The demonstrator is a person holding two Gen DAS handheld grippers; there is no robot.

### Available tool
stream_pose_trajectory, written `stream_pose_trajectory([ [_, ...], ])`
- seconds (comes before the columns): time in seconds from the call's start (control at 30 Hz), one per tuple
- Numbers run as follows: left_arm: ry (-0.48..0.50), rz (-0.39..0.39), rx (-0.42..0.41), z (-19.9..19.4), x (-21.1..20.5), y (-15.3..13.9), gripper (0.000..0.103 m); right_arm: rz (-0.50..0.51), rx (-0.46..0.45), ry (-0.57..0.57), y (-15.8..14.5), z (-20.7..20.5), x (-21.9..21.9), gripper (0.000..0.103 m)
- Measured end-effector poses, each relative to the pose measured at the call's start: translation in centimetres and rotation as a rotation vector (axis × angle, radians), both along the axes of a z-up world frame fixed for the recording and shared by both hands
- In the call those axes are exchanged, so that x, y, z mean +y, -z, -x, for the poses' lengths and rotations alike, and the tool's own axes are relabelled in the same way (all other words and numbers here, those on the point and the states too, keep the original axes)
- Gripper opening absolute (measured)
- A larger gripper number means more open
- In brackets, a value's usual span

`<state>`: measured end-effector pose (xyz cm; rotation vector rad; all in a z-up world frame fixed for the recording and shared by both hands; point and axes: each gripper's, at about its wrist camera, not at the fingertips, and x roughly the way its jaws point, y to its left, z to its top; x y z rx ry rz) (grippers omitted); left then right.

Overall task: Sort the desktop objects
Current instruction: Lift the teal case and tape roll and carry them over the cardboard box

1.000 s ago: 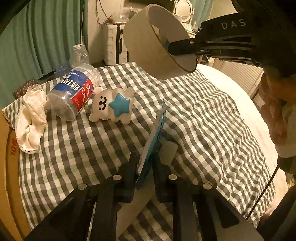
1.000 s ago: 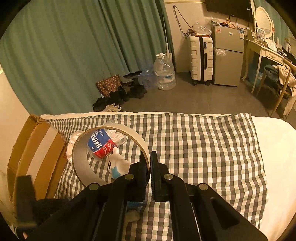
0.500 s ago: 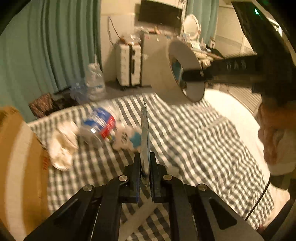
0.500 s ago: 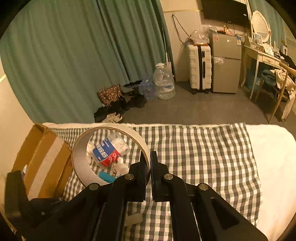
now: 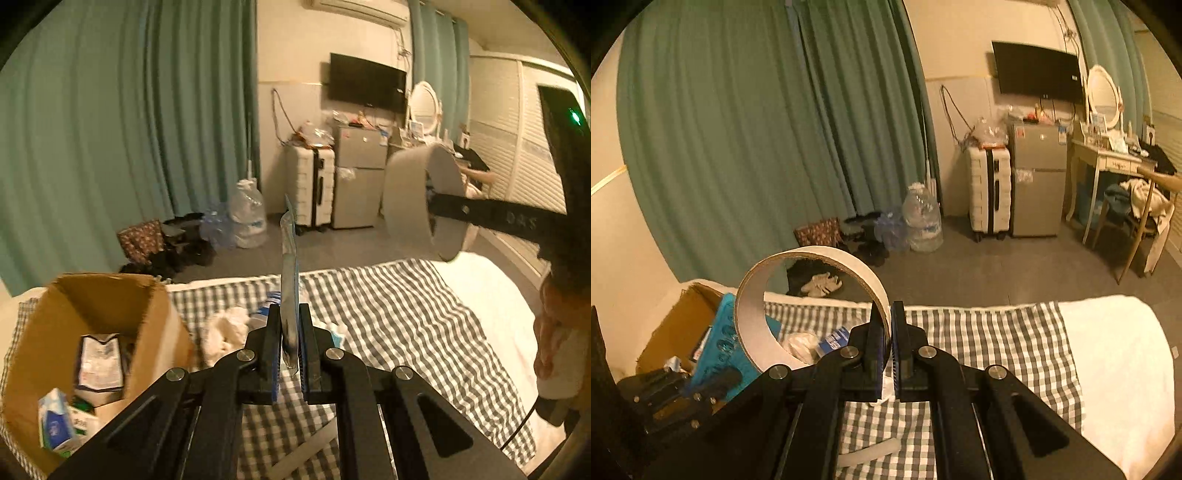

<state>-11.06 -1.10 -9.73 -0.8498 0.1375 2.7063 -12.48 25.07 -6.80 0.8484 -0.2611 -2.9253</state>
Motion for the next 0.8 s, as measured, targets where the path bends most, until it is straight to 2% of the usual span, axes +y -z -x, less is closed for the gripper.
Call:
stream_pose_trajectory([
  [0.37,-0.068,0.054,0.022,-1.9,-3.9,-1.7,0.008,-0.006,0.03,-0.052,-0.6,-2.8,-3.3,0.003],
  [0.8,-0.206,0.019,0.068,-2.0,-11.0,-4.3,0.008,-0.052,0.04,-0.158,-0.5,-4.1,-10.6,0.003],
])
